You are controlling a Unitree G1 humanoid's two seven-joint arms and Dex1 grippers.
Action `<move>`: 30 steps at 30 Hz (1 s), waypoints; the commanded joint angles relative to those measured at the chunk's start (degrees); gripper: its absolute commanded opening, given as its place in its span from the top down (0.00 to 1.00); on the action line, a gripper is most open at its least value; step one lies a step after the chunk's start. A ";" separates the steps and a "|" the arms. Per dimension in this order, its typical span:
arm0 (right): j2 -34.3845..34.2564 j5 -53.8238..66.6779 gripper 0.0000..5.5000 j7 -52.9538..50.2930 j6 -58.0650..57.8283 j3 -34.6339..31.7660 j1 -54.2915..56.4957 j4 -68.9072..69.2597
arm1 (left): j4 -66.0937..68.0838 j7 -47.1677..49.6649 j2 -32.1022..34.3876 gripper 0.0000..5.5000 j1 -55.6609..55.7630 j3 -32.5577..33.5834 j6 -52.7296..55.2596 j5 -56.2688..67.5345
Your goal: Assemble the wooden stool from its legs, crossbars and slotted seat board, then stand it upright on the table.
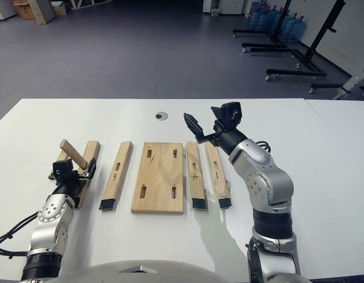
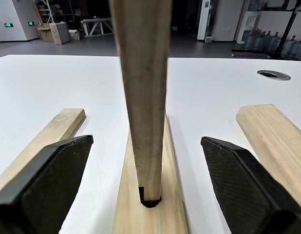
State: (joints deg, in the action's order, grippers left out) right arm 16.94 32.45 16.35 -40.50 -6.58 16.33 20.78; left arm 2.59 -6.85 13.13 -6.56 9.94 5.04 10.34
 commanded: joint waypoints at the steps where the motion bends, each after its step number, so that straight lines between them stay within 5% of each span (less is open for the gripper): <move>1: -0.31 -0.61 0.02 -0.27 0.62 0.27 1.45 0.11 | -4.10 0.31 0.22 0.26 -1.40 0.18 7.03 0.50; 21: -1.31 -0.78 0.02 -0.91 1.06 0.34 -0.36 2.28 | -32.03 0.05 7.78 0.26 8.05 4.61 31.15 2.77; 30: -1.82 -1.27 0.02 -0.96 1.78 0.55 0.94 1.12 | -34.89 5.64 10.41 0.26 34.02 9.07 46.83 6.79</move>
State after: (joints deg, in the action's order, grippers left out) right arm 15.24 31.51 15.31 -39.19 -6.20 16.23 22.48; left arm -32.54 -1.99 22.77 25.64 18.71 49.59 17.42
